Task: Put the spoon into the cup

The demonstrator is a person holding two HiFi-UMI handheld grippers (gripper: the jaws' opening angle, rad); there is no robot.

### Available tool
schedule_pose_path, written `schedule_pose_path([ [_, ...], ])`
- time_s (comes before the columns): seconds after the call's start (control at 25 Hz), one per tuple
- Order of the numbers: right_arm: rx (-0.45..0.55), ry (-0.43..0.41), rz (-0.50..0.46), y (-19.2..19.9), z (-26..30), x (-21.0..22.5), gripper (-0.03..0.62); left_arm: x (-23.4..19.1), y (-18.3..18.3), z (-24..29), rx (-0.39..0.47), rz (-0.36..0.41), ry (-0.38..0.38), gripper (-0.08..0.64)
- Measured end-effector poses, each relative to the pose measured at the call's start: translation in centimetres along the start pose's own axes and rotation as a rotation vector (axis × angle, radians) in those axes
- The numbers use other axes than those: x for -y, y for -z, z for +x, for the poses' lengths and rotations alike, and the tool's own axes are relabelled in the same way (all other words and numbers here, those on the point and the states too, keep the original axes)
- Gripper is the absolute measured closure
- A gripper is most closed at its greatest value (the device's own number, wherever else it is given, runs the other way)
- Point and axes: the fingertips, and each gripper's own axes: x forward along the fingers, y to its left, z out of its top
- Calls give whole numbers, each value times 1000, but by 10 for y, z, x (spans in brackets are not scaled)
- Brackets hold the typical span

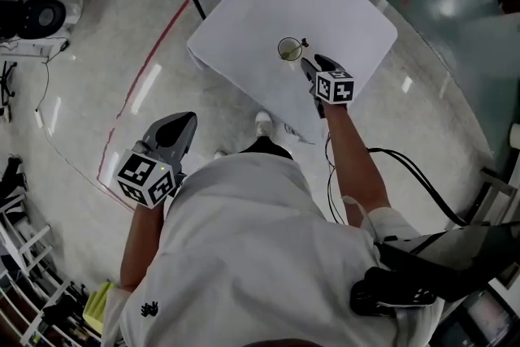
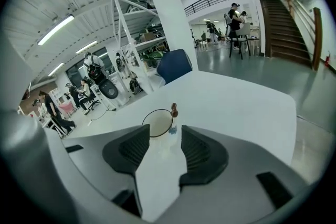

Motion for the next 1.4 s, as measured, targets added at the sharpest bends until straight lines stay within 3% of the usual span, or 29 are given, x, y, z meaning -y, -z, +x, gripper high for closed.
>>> schedule_pose_path([
  [0.24,-12,12,9,29,-34,-39,442,1,18,-31,22,6,40,552],
  [0.44,-26,-36,-4,55,-60,-93,556,6,34,-54,47,11,74,552],
  [0.56,-35,-70,-6,71,-77,-131,583,11,47,-69,49,11,100,552],
  [1.08,27,-251,-140,93,-155,-320,583,31,111,-147,53,17,180,552],
  [1.4,50,-313,-228,111,-190,-392,584,45,144,-177,56,26,211,552],
])
